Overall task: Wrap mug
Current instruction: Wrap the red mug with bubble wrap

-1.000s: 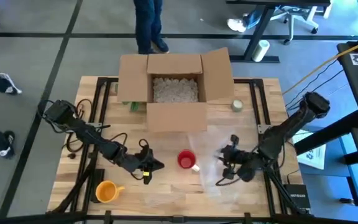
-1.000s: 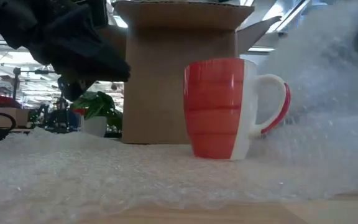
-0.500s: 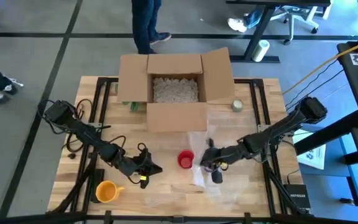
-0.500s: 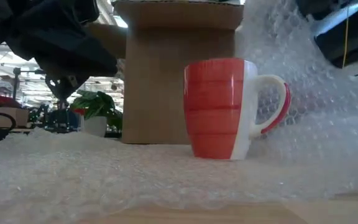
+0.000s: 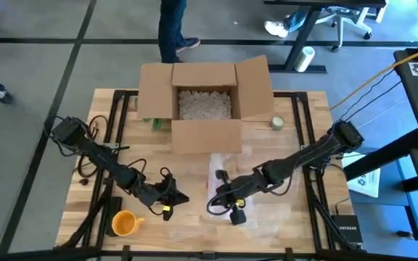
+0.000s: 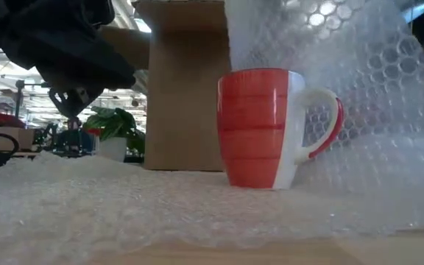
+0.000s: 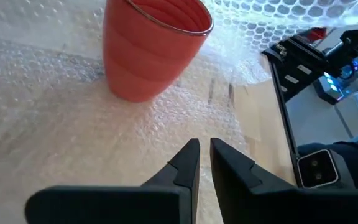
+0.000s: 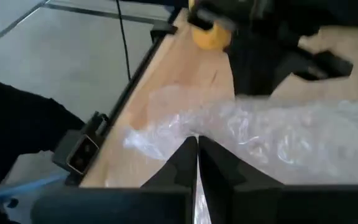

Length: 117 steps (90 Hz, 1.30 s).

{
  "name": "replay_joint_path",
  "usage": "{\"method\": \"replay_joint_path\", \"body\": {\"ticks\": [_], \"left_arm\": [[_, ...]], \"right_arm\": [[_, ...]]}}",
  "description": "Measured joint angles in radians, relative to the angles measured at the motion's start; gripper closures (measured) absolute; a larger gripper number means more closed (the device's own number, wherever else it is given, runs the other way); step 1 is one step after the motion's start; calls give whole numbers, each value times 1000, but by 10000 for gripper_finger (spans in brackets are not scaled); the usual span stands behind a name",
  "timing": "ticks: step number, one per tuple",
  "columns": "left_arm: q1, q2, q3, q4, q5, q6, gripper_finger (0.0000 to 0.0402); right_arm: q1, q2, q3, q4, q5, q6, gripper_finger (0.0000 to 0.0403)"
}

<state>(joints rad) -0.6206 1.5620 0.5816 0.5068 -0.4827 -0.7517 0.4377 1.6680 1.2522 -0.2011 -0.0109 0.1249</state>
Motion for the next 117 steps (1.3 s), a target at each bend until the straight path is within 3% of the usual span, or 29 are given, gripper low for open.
{"method": "replay_joint_path", "body": {"ticks": [15,27,40,54,62,76,94,117], "left_arm": [[-13,0,0,0,0,0,381],[-27,0,0,0,0,-2,381],[-42,0,0,0,0,-6,381],[-52,0,0,-2,-1,-5,381],[-55,0,0,-2,-27,0,381],[-52,0,0,-3,-101,17,381],[-29,0,0,-46,-109,15,381],[-21,0,0,-130,-109,-37,381]], "right_arm": [[0,-1,69,-37,-137,1,402],[1,-1,95,-115,-165,7,402],[1,-1,106,-197,-146,54,402],[0,-1,105,-333,64,85,402],[-10,-1,104,-366,120,85,402],[-51,-1,105,-347,122,85,402],[-100,56,112,-354,45,92,402],[-105,252,371,-632,22,40,403]]}}
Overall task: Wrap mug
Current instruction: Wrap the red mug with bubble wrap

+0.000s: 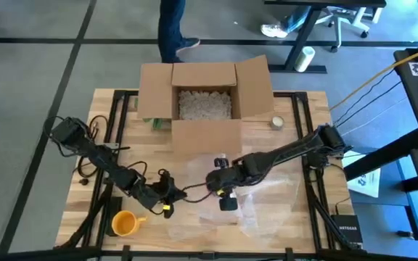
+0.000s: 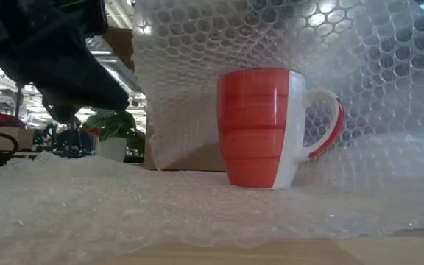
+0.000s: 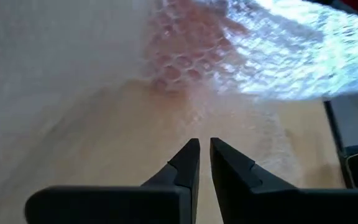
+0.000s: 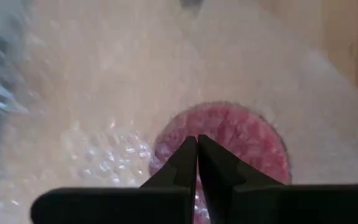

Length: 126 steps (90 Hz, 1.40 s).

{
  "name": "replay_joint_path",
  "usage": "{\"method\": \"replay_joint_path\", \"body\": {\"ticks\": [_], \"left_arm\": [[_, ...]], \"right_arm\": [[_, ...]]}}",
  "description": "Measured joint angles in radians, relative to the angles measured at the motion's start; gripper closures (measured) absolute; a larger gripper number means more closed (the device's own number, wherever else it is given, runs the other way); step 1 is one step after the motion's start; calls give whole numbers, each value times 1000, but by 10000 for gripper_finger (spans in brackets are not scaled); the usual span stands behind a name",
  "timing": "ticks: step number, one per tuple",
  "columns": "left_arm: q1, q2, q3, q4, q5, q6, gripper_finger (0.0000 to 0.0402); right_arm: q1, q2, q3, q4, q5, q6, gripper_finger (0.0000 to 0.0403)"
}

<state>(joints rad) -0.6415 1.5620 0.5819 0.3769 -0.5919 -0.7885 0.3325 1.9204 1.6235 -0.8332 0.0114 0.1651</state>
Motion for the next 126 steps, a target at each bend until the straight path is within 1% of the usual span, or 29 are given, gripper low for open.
{"method": "replay_joint_path", "body": {"ticks": [8,15,28,41,50,59,67,77,86,95,107,118,126], "left_arm": [[0,0,0,-6,0,-6,381],[0,0,0,-4,0,-7,381],[0,0,0,-16,0,-18,381],[5,0,0,-56,-9,-24,381],[16,0,0,-62,-40,-14,381],[40,0,0,-62,-76,31,381],[69,0,0,-71,-137,72,381],[110,0,0,-72,-225,132,381],[150,0,0,-22,-235,205,381],[171,0,0,77,-209,295,381],[188,1,0,232,-95,408,381],[199,7,0,308,-32,432,381],[199,19,8,319,12,401,381]], "right_arm": [[-6,69,104,-114,1,-23,403],[-14,125,161,-191,-5,-36,403],[-29,201,179,-212,-58,-41,403],[-32,259,179,-235,-68,-57,403],[-32,268,180,-240,-75,-80,403],[-32,268,180,-239,-76,-110,403],[-32,258,179,-244,-79,-122,403],[-32,244,178,-250,-111,-134,403],[-31,237,177,-256,-129,-135,403],[-31,231,177,-238,-140,-125,403],[-31,220,177,-232,-144,-120,403],[-31,210,177,-224,-139,-119,403],[-31,209,177,-222,-138,-119,403]]}}
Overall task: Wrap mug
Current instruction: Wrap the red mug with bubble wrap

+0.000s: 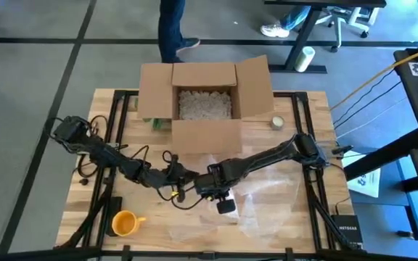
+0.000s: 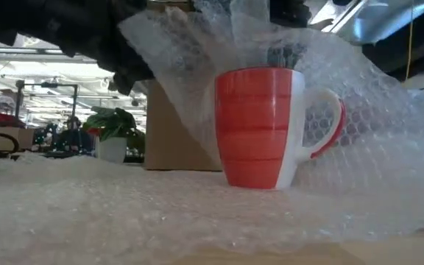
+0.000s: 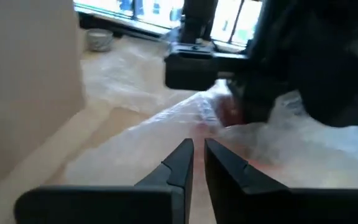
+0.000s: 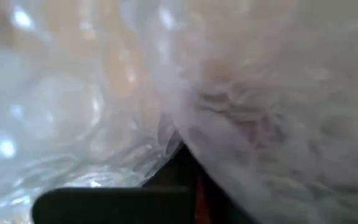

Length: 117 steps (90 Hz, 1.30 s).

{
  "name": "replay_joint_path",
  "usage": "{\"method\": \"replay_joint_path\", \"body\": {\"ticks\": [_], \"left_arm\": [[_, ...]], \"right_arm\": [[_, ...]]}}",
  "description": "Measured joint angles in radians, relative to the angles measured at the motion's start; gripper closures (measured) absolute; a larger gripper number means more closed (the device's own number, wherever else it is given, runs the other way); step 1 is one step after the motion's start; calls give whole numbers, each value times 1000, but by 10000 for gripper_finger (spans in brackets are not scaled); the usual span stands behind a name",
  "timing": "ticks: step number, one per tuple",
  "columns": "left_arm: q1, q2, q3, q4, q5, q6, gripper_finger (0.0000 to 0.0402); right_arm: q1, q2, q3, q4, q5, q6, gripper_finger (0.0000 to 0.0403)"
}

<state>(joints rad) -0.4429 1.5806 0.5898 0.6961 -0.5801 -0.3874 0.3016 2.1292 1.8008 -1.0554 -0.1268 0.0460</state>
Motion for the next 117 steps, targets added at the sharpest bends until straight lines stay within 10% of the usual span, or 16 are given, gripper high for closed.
{"method": "replay_joint_path", "body": {"ticks": [117], "left_arm": [[12,123,152,38,134,34,381]], "right_arm": [[114,-226,2,-33,395,399,403]]}}
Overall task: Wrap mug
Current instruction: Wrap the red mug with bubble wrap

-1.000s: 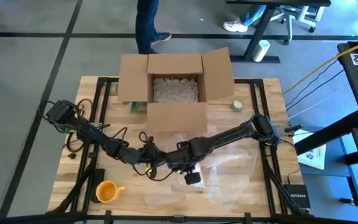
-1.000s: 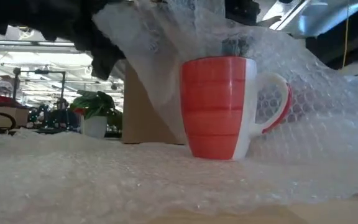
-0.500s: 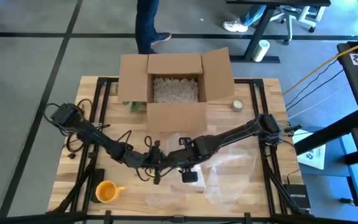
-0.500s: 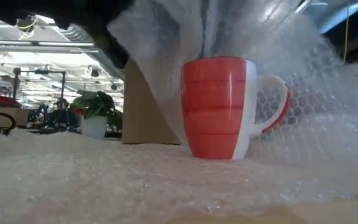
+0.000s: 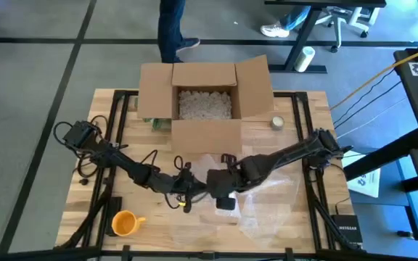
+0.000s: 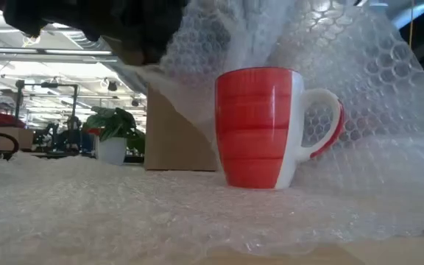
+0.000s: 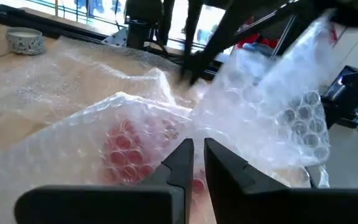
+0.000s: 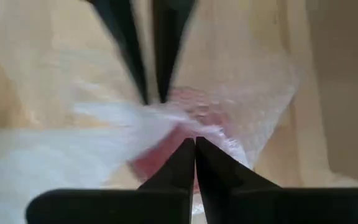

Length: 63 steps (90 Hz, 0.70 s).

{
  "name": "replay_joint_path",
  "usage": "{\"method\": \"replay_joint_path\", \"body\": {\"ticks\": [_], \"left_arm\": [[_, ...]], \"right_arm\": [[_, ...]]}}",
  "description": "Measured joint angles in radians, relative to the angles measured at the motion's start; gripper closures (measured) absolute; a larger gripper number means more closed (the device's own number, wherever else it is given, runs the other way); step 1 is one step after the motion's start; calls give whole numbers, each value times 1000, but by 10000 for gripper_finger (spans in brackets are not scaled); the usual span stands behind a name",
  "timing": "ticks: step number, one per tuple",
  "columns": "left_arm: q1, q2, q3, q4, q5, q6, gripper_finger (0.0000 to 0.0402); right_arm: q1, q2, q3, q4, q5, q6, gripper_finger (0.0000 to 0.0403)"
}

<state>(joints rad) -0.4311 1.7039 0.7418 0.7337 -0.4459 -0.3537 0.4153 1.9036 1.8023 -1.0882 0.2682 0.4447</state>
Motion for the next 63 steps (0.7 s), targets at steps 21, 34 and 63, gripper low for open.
{"method": "replay_joint_path", "body": {"ticks": [21,34,63], "left_arm": [[27,10,0,-16,2,-3,381],[31,29,0,-16,3,-21,381],[-3,22,-3,-24,17,-13,381]], "right_arm": [[59,-6,0,83,88,-9,403],[45,33,0,135,13,-49,403],[-54,141,0,87,-90,-68,403]]}}
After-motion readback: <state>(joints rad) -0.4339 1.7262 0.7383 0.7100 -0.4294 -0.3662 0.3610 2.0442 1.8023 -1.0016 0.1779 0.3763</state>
